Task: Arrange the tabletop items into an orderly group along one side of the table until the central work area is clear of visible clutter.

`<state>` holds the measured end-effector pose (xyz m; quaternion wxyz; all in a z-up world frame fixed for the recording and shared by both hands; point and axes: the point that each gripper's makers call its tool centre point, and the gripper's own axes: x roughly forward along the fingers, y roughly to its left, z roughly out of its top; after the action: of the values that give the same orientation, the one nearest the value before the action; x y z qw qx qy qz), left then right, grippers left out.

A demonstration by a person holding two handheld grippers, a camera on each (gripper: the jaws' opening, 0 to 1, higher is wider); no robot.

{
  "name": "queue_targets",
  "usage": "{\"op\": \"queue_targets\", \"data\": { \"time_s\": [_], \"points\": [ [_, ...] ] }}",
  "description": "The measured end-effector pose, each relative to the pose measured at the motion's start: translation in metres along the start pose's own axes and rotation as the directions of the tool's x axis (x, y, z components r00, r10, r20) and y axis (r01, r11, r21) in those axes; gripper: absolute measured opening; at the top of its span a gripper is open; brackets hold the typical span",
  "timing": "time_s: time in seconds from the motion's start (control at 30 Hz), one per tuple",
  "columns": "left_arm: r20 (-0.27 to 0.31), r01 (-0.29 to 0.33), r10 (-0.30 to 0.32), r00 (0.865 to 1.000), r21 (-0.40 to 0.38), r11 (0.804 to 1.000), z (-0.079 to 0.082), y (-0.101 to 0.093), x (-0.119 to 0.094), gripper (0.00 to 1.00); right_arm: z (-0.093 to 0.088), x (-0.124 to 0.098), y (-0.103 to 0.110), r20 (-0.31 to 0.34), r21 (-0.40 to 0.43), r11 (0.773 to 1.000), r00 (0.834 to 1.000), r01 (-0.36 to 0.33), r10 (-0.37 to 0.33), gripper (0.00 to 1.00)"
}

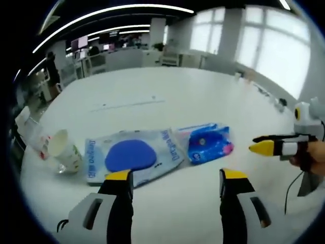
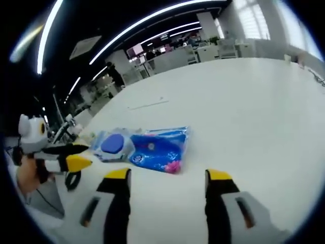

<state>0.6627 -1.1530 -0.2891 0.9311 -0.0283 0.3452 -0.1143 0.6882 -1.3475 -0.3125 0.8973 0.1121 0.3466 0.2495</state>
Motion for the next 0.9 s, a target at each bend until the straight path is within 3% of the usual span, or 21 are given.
{"op": "queue_targets", "data": {
  "time_s": [0.27,0.9],
  "points": [
    [0.006,-0.013,0.013,1.0,-0.011,1.0,-0.008,0.007,-0.017,0.67,-0.004,-0.008,0.003,0.007,0.02,1.0,1.0,-0.009,0.009,0.57],
    [0.0,-0.078,0.079,0.997,-0.056,0.995,-0.043,0.032,-0.057,0.67,-0.02,-0.024,0.017,-0.004,0.014,1.0,1.0,-0.019,0.019,0.56]
  ]
}}
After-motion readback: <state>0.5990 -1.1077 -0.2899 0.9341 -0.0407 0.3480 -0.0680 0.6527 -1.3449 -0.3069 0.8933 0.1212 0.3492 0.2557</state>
